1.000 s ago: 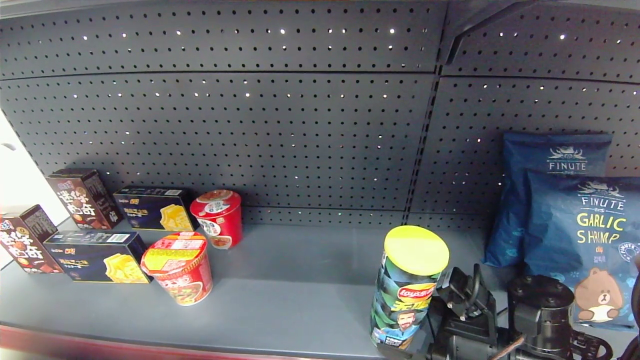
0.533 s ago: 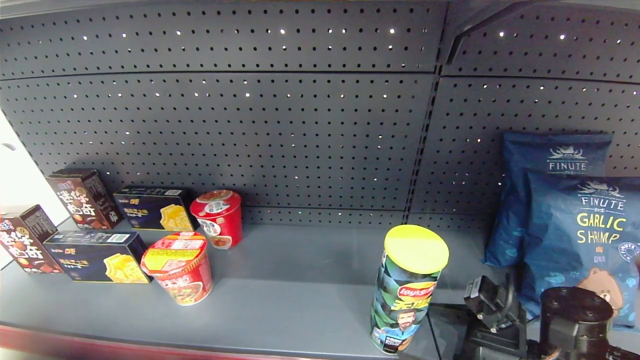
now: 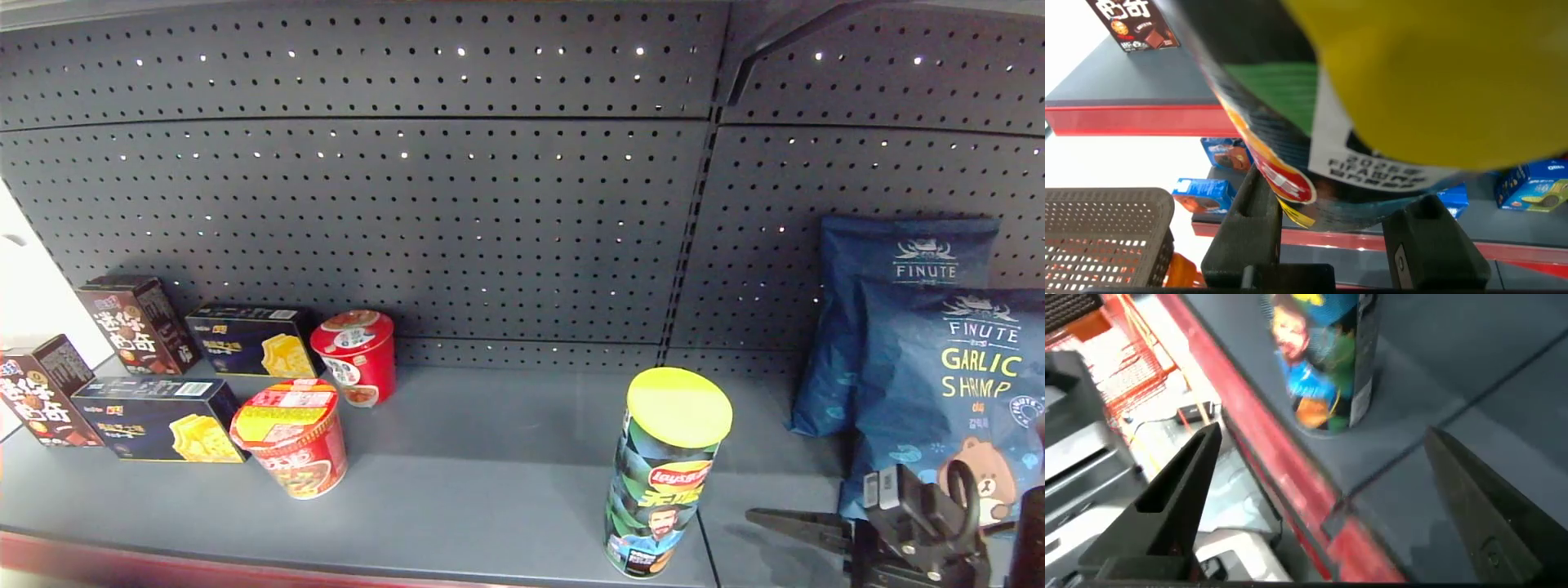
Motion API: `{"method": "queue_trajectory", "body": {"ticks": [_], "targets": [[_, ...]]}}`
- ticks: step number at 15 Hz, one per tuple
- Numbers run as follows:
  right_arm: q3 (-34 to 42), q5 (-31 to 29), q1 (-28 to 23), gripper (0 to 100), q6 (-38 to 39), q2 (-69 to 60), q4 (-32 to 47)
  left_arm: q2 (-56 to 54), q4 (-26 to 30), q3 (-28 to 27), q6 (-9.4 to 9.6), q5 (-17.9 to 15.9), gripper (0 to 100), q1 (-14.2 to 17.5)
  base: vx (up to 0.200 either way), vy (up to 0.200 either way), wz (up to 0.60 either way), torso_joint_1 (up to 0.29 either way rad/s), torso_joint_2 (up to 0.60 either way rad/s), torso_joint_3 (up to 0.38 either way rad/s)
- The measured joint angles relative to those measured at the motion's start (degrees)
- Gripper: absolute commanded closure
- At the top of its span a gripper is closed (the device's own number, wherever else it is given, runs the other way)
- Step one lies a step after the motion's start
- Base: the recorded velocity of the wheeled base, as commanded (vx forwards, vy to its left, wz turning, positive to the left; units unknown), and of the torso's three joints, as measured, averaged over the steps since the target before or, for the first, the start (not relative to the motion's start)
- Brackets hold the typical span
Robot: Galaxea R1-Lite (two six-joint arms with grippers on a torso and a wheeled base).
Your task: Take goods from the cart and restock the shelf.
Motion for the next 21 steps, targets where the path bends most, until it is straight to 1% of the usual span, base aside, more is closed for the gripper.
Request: {"method": "queue_trajectory", "body": {"ticks": [2, 4, 5, 7, 8, 9, 10, 11, 12, 13, 14, 16, 18, 19, 20, 21], "targets": [[-1.2, -1.0, -0.3, 0, -0.1, -9.9, 10.5, 0.0, -1.7, 0.4, 0.05, 0.0, 100, 0.0, 0.0, 0.0, 0.0, 0.0, 0.0, 0.0], [-5.0, -4.3, -1.2, 0, -0.2, -20.2, 22.6, 0.0, -4.6, 1.5, 0.11, -0.1, 100, 0.0, 0.0, 0.0, 0.0, 0.0, 0.0, 0.0], [-8.0, -6.5, -1.5, 0, -0.2, -25.0, 29.8, 0.0, -5.7, 1.9, 0.18, -0.2, 100, 0.0, 0.0, 0.0, 0.0, 0.0, 0.0, 0.0], [-15.9, -13.6, -2.1, 0, -0.3, -34.5, 49.2, 0.0, -6.0, 2.4, 0.78, -0.5, 100, 0.0, 0.0, 0.0, 0.0, 0.0, 0.0, 0.0], [-19.1, -18.5, -2.2, 0, -0.2, -38.5, 57.1, 0.0, -6.0, 2.5, 1.69, -0.9, 100, 0.0, 0.0, 0.0, 0.0, 0.0, 0.0, 0.0], [-21.6, -21.9, -2.3, 0, -0.2, -42.9, 62.9, 0.0, -6.1, 2.5, 3.47, -2.8, 100, 0.0, 0.0, 0.0, 0.0, 0.0, 0.0, 0.0], [-23.4, -24.1, -2.7, 0, 0.0, -47.5, 67.5, 0.0, -6.2, 1.8, 6.36, -5.7, 100, 0.0, 0.0, 0.0, 0.0, 0.0, 0.0, 0.0], [-24.3, -25.3, -3.9, 0, 0.3, -51.6, 71.2, 0.0, -5.9, 0.5, 8.29, -7.8, 100, 0.0, 0.0, 0.0, 0.0, 0.0, 0.0, 0.0], [-24.7, -25.9, -6.5, 0, 0.9, -55.2, 74.0, 0.2, -5.1, -2.1, 9.35, -9.7, 100, 0.0, 0.0, 0.0, 0.0, 0.0, 0.0, 0.0], [-24.7, -26.2, -10.5, 0, 2.0, -58.7, 76.5, 0.7, -3.5, -5.2, 9.85, -11.6, 100, -0.2, 0.0, 0.0, 0.0, 0.0, 0.0, 0.0], [-24.5, -26.2, -14.3, 0, 3.0, -61.8, 77.9, 2.0, -1.7, -8.5, 10.07, -13.8, 100, -0.6, 0.0, 0.0, 0.0, 0.0, 0.0, 0.0], [-21.6, -25.9, -18.9, 0, 3.4, -67.6, 79.1, 6.5, 0.7, -14.7, 10.23, -19.8, 100, -1.9, 0.0, 0.0, 0.0, 0.0, 0.0, 0.0], [-16.7, -26.7, -21.1, 0, 2.5, -72.7, 78.4, 12.1, 1.5, -18.7, 10.15, -25.5, 100, -3.0, 0.0, 0.0, 0.0, 0.0, 0.0, 0.0], [-14.3, -26.9, -21.7, 0, 1.8, -74.4, 76.9, 15.4, 1.5, -20.8, 9.5, -29.3, 100, -3.7, 0.0, 0.0, 0.0, 0.0, 0.0, 0.0], [-12.0, -27.0, -22.0, 0, 1.0, -75.5, 76.5, 18.7, 1.5, -22.5, 8.75, -31.6, 100, -4.3, 0.0, 0.0, 0.0, 0.0, 0.0, 0.0], [-9.5, -27.0, -22.2, 0, 0.0, -76.2, 75.2, 21.9, 0.8, -24.0, 8.09, -33.3, 100, -4.7, 0.0, 0.0, 0.0, 0.0, 0.0, 0.0]]}}
